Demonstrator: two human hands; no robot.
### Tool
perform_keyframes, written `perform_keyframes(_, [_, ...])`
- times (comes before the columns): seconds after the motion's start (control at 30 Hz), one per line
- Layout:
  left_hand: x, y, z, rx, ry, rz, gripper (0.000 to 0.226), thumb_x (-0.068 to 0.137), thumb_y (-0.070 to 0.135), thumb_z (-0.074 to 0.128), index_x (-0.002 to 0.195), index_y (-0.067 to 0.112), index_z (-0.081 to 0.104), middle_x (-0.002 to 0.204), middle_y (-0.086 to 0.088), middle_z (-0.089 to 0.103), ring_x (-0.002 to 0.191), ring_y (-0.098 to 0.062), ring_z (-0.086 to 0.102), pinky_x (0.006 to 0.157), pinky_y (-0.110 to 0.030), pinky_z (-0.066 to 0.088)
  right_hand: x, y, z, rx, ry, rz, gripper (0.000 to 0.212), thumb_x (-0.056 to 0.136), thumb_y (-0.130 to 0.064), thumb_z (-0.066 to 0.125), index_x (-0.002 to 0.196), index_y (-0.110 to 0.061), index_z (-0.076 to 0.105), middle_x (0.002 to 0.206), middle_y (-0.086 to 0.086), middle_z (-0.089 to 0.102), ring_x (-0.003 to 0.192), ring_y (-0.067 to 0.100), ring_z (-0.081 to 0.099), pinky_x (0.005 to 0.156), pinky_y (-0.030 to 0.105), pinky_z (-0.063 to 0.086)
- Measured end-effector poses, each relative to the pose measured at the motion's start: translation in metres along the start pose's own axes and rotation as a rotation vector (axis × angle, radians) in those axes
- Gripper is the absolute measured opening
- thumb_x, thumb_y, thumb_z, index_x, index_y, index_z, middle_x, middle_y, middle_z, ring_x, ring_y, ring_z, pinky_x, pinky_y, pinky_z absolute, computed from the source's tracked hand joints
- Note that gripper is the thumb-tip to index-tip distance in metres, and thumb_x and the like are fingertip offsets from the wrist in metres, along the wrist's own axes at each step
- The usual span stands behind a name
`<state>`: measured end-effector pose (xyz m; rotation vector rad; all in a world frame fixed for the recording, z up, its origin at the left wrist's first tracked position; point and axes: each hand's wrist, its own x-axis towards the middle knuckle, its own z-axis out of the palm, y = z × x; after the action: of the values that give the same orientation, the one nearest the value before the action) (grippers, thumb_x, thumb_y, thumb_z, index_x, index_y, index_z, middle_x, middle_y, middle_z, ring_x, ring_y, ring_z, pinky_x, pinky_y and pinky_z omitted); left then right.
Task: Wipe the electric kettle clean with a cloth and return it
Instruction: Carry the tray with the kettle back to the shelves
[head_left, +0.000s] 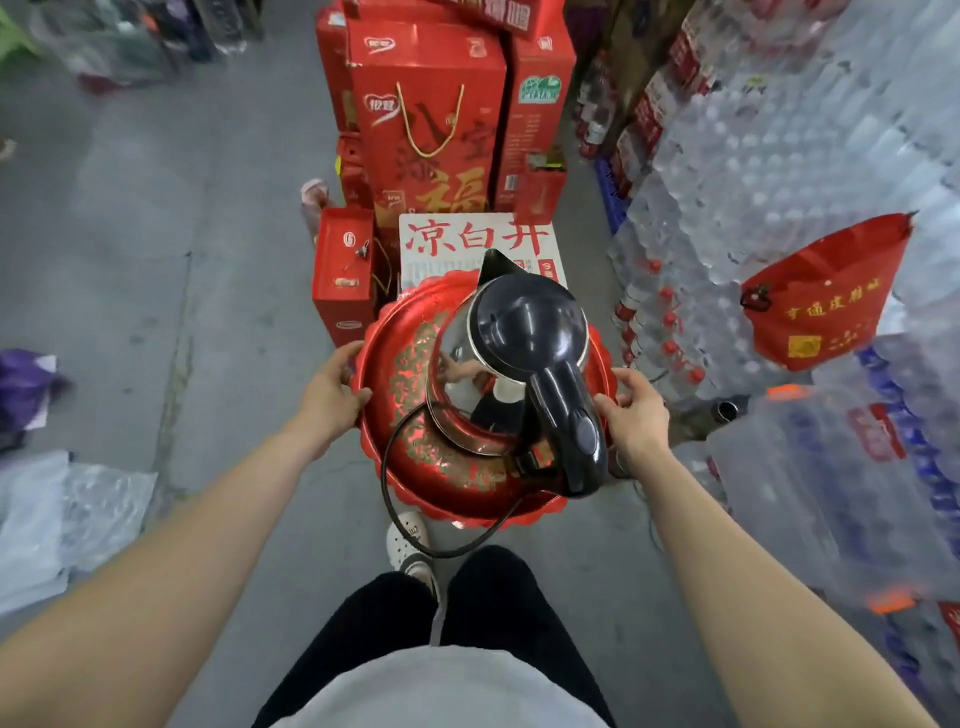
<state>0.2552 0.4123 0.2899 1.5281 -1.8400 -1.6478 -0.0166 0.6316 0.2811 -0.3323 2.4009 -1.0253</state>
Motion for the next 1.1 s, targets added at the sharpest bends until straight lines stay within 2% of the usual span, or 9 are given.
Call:
perform_keyframes(0.13, [0.080, 0.026, -0.015, 0.077, -0.023, 0.004, 0.061, 0.093, -0.013, 0.048, 0.145, 0.019, 0.041, 0.090, -0.002, 0.047, 0.071, -0.020, 0.056, 0.045, -0.022, 0.056, 0.054, -0.035, 0.034, -0.037, 0.011, 0.057, 0.035, 0.093, -0.016, 0.067, 0.126, -0.026, 0.059, 0.082, -0.002, 0.062, 0.064, 0.011, 0.062, 0.054, 0.023, 0.048])
perform_keyframes(0.2, [0.118, 0.036, -0.017, 0.097, -0.033, 0.002, 0.060, 0.093, -0.011, 0.050, 0.144, 0.020, 0.042, 0.093, -0.002, 0.048, 0.072, -0.019, 0.056, 0.047, -0.024, 0.055, 0.084, -0.050, 0.048, -0.032, 0.008, 0.091, 0.033, 0.092, -0.018, 0.067, 0.122, -0.030, 0.059, 0.085, 0.003, 0.069, 0.070, 0.018, 0.070, 0.065, 0.037, 0.061])
perform_keyframes(0.33, [0.192, 0.049, -0.011, 0.107, -0.033, -0.015, 0.062, 0.093, -0.011, 0.051, 0.146, 0.019, 0.039, 0.106, -0.008, 0.052, 0.082, -0.025, 0.058, 0.054, -0.025, 0.050, 0.156, -0.073, 0.076, -0.056, -0.012, 0.125, 0.032, 0.092, -0.020, 0.067, 0.119, -0.034, 0.058, 0.088, 0.005, 0.072, 0.078, 0.023, 0.074, 0.079, 0.047, 0.062])
perform_keyframes(0.43, [0.247, 0.054, -0.002, 0.099, -0.014, -0.047, 0.065, 0.092, -0.013, 0.051, 0.146, 0.020, 0.039, 0.101, -0.006, 0.054, 0.072, -0.017, 0.057, 0.051, -0.022, 0.053, 0.214, -0.089, 0.098, -0.081, -0.031, 0.143, 0.034, 0.092, -0.020, 0.067, 0.122, -0.033, 0.058, 0.088, 0.004, 0.071, 0.080, 0.023, 0.073, 0.078, 0.047, 0.062])
perform_keyframes(0.57, [0.322, 0.045, 0.012, 0.091, -0.029, -0.121, 0.066, 0.091, -0.012, 0.053, 0.147, 0.022, 0.040, 0.102, -0.012, 0.061, 0.083, -0.030, 0.061, 0.083, -0.050, 0.057, 0.285, -0.097, 0.127, -0.129, -0.055, 0.160, 0.034, 0.094, -0.019, 0.066, 0.123, -0.032, 0.056, 0.086, 0.004, 0.069, 0.078, 0.024, 0.073, 0.075, 0.047, 0.063])
perform_keyframes(0.67, [0.373, 0.036, 0.026, 0.126, -0.037, -0.144, 0.066, 0.090, -0.011, 0.056, 0.146, 0.022, 0.041, 0.115, -0.013, 0.059, 0.101, -0.034, 0.061, 0.095, -0.055, 0.051, 0.331, -0.095, 0.149, -0.164, -0.069, 0.188, 0.034, 0.095, -0.017, 0.066, 0.125, -0.028, 0.055, 0.083, 0.002, 0.066, 0.076, 0.024, 0.072, 0.075, 0.047, 0.063])
perform_keyframes(0.87, [0.465, 0.011, 0.055, 0.200, -0.082, -0.133, 0.067, 0.090, -0.008, 0.056, 0.147, 0.025, 0.040, 0.090, 0.008, 0.054, 0.093, -0.029, 0.060, 0.090, -0.051, 0.054, 0.404, -0.069, 0.188, -0.190, -0.077, 0.212, 0.039, 0.096, -0.015, 0.064, 0.132, -0.025, 0.051, 0.082, -0.004, 0.060, 0.071, 0.016, 0.067, 0.063, 0.035, 0.061])
perform_keyframes(0.97, [0.495, 0.000, 0.063, 0.233, -0.124, -0.176, 0.069, 0.091, -0.003, 0.055, 0.144, 0.038, 0.039, 0.098, 0.014, 0.055, 0.106, -0.034, 0.062, 0.091, -0.058, 0.053, 0.425, -0.059, 0.205, -0.212, -0.098, 0.236, 0.043, 0.096, -0.017, 0.064, 0.135, -0.026, 0.049, 0.088, -0.006, 0.061, 0.081, 0.021, 0.070, 0.076, 0.043, 0.063])
perform_keyframes(1.1, [0.517, -0.014, 0.066, 0.305, -0.126, -0.205, 0.071, 0.089, 0.002, 0.056, 0.136, 0.052, 0.036, 0.105, 0.001, 0.062, 0.100, -0.036, 0.066, 0.084, -0.061, 0.056, 0.437, -0.050, 0.220, -0.228, -0.106, 0.259, 0.046, 0.094, -0.019, 0.067, 0.135, -0.028, 0.049, 0.081, -0.012, 0.057, 0.091, 0.029, 0.072, 0.084, 0.052, 0.060])
